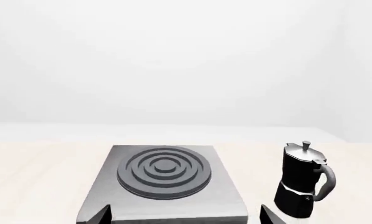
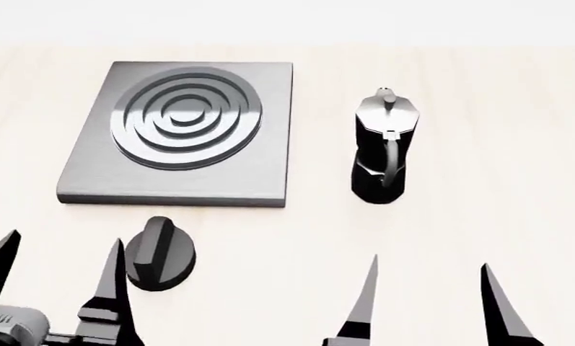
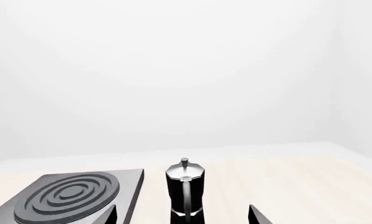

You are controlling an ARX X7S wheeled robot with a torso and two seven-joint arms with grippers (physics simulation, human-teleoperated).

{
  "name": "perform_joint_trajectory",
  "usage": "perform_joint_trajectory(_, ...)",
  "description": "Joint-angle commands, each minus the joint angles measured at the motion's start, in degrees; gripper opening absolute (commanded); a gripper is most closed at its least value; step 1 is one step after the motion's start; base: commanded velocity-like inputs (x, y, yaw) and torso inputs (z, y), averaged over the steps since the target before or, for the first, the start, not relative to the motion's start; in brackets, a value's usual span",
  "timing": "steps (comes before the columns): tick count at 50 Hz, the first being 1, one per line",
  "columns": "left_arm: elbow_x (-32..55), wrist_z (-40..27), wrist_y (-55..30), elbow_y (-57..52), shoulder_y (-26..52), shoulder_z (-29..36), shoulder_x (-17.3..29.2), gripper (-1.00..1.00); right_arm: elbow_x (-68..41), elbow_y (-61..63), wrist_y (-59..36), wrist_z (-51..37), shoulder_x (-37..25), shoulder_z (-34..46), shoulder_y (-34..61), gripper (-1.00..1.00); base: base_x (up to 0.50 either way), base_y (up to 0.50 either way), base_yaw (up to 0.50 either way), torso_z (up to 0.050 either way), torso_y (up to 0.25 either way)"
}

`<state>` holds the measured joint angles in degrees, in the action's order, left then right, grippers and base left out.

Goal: Turn on the stove.

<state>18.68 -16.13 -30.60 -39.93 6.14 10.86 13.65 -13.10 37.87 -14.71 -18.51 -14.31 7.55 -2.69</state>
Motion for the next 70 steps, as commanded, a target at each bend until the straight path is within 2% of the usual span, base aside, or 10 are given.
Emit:
perform_joint_trajectory(1,3.2,1.9,-6.4,10.3,11.2,-2.8,-2.7,1.0,0.0,2.8,-0.5,0.7,0.2,-1.6,-1.1,1.0,0.0,0.0,0.0,0.0,0.0)
perform_joint_trajectory(20,0.8,2.8,-6.0,24.8,19.5,0.9,-3.7,1.0,-1.2,4.3,-0.8,-0.3,-0.9,-1.7,-1.2,1.0,0.0,0.0,0.0,0.0,0.0)
perform_joint_trajectory(42,-1.5,4.5,1.4,38.0,19.5,5.2,-5.7,1.0,-3.1,5.0,0.1,-1.2,-1.8,-2.4,-1.8,1.0,0.0,0.0,0.0,0.0,0.0)
perform_joint_trajectory(70,-2.1,4.6,6.4,47.3,20.2,7.5,-6.8,1.0,-3.9,6.1,0.2,-2.4,-2.9,-2.0,-1.8,1.0,0.0,0.0,0.0,0.0,0.0)
